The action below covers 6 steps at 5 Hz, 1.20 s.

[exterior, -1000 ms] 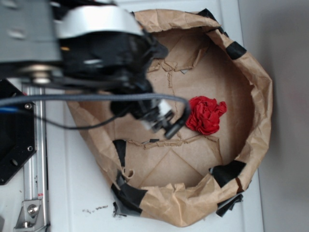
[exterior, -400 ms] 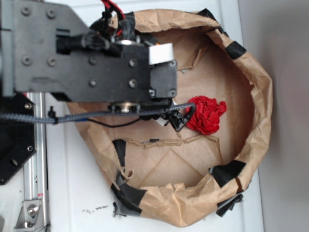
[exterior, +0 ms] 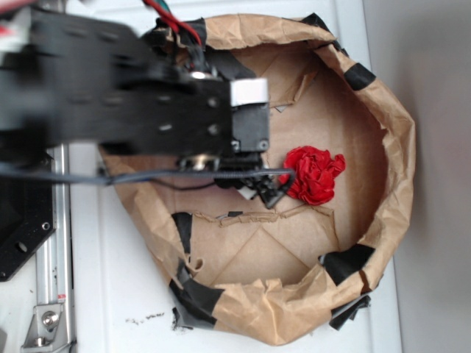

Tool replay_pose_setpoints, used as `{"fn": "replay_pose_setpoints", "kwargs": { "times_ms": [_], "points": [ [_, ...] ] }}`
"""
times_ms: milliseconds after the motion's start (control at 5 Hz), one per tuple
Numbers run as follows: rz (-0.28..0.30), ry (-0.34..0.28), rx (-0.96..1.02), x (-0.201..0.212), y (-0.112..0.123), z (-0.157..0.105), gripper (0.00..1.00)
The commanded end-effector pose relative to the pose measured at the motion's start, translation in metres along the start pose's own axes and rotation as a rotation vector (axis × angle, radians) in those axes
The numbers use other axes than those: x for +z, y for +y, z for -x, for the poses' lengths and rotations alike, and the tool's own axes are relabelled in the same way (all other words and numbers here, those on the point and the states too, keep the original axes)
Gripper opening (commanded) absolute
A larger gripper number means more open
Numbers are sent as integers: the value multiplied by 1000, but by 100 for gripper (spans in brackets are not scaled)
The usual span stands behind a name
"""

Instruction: Grab the rock.

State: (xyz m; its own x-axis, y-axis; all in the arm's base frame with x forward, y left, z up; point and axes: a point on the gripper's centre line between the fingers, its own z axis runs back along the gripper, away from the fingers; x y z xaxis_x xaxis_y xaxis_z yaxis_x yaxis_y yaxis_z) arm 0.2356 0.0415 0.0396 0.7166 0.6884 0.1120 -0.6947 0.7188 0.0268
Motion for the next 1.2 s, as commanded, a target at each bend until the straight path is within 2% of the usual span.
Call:
{"fn": "replay_pose_setpoints", "kwargs": {
  "times_ms": [0, 200, 600, 800, 1000],
  "points": [
    [-57, -19, -40, -33, 9, -3, 0],
    [-17, -61, -73, -3, 5, -8, 0],
    [193, -203, -263, 98, -39, -22, 0],
    [185, -192, -360, 148, -45, -29, 0],
    [164, -172, -451, 148, -50, -26, 0]
  ]
}}
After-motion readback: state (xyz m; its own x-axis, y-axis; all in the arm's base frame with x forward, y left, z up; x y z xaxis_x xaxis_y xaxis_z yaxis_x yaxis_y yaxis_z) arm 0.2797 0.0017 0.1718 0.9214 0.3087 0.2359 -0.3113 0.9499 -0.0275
